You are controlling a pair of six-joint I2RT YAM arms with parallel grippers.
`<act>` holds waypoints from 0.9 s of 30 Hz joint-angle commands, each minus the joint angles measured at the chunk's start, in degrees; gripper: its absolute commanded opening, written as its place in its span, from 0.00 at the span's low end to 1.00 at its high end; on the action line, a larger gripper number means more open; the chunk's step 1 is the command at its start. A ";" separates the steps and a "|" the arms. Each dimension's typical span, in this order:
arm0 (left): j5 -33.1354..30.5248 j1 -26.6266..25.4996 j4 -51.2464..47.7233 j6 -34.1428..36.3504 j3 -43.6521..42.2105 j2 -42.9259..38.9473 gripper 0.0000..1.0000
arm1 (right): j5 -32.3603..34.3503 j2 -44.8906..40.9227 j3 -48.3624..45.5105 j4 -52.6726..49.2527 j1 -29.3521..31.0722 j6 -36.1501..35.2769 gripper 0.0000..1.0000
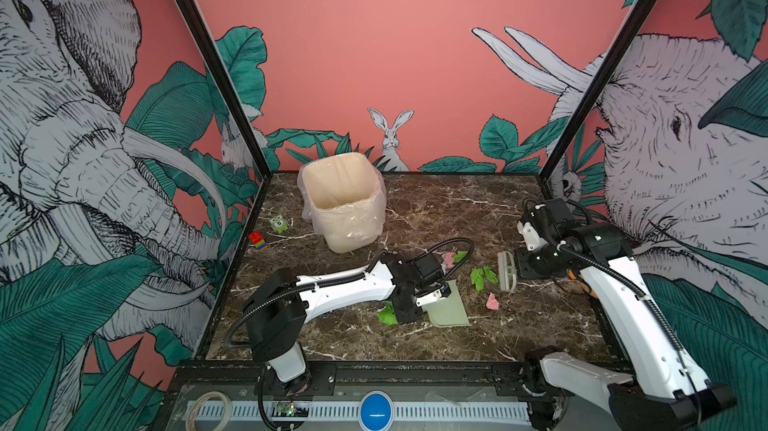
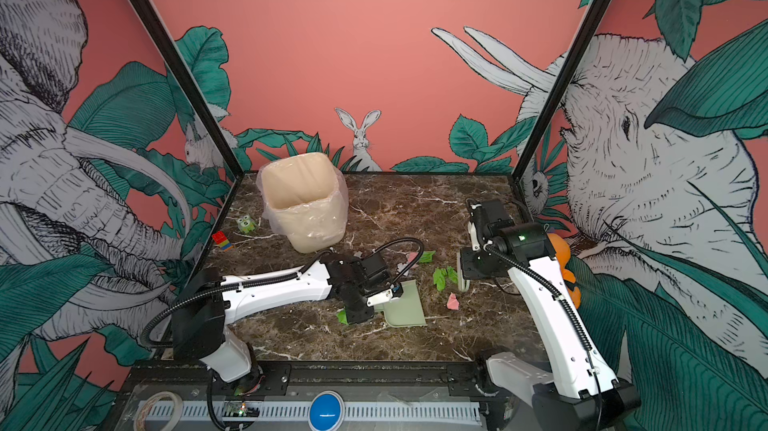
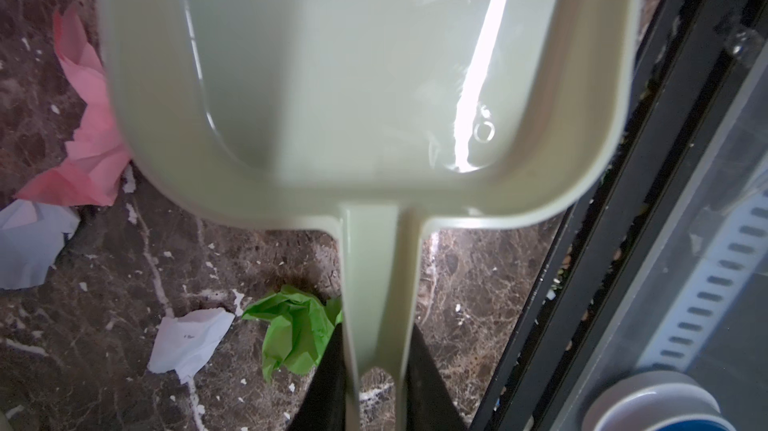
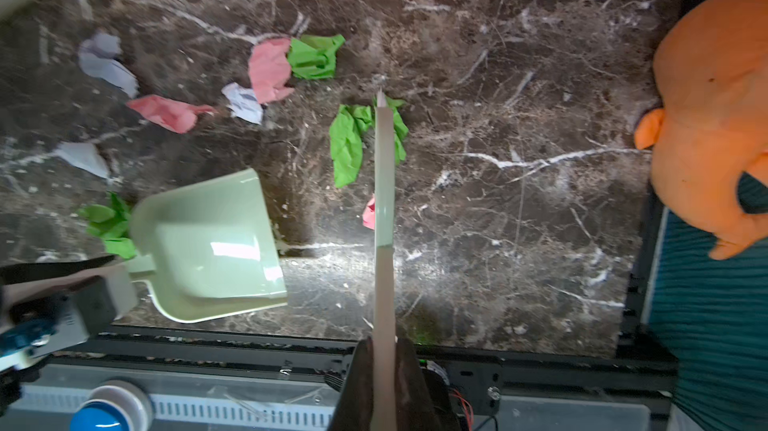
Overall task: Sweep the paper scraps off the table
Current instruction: 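Lower the brush with the right gripper beside the dustpan edge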
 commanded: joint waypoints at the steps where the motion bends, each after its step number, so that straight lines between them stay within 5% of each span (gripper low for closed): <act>1: -0.30 -0.59 -3.00 0.85 2.43 0.49 0.07 | 7.24 0.15 -1.89 -3.17 2.86 3.61 0.00; 13: -1.24 -2.02 -5.77 -0.12 5.87 4.16 0.06 | 5.42 -1.12 -14.33 1.85 5.12 8.10 0.00; 27: -1.39 -2.36 -8.27 -0.56 7.63 7.37 0.05 | 3.55 2.50 -17.98 5.87 5.68 3.63 0.00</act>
